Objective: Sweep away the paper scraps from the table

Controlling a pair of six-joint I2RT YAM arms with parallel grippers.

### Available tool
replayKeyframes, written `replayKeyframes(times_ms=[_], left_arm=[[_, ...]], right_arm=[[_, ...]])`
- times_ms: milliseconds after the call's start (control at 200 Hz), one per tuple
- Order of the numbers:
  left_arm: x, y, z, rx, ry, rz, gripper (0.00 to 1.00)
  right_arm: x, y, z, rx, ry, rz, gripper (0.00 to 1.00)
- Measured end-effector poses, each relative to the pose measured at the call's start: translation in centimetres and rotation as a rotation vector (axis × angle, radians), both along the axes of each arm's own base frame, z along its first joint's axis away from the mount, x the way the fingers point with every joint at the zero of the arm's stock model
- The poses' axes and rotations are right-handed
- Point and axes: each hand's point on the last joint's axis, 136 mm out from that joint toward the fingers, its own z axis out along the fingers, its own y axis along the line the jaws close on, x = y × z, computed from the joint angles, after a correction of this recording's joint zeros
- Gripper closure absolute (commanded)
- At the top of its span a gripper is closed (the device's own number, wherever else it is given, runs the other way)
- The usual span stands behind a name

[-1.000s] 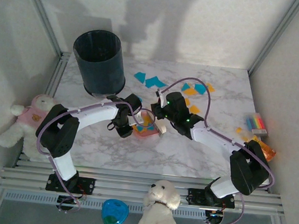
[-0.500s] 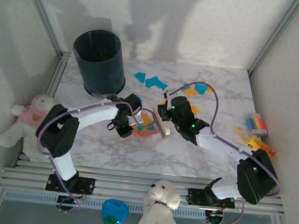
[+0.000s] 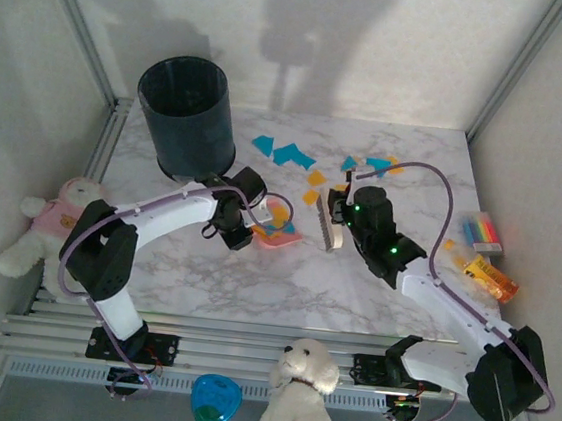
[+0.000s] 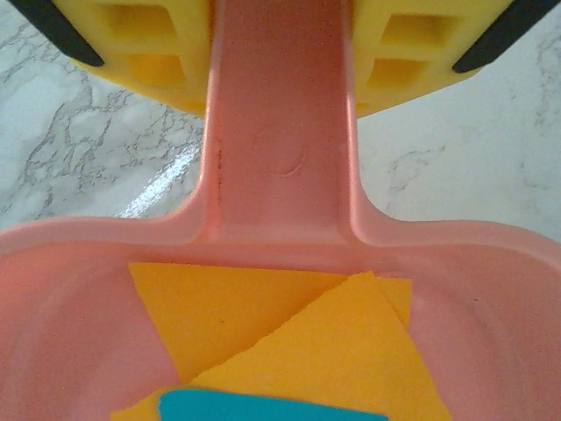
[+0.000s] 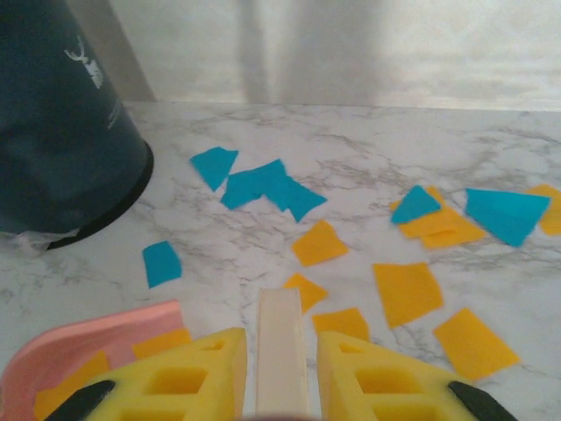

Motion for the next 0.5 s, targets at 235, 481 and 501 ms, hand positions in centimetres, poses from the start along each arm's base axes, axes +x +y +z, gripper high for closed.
replayKeyframes(times_ms=[235, 481, 501], left_arm=[[2.2, -0.5, 3.0, -0.067, -0.110, 0.072, 1.00], [5.1, -1.6, 6.1, -0.167, -0.194, 0.150, 1.00], [5.2, -1.7, 6.2, -0.176, -0.195, 0.155, 1.00]], right_arm=[[-0.5, -3.8, 0.4, 0.015, -0.003, -0.093, 1.00], [-1.2, -6.3, -0.1, 0.017, 0.014, -0.152, 1.00], [-1.2, -6.3, -0.1, 0.016, 0.015, -0.152, 1.00]])
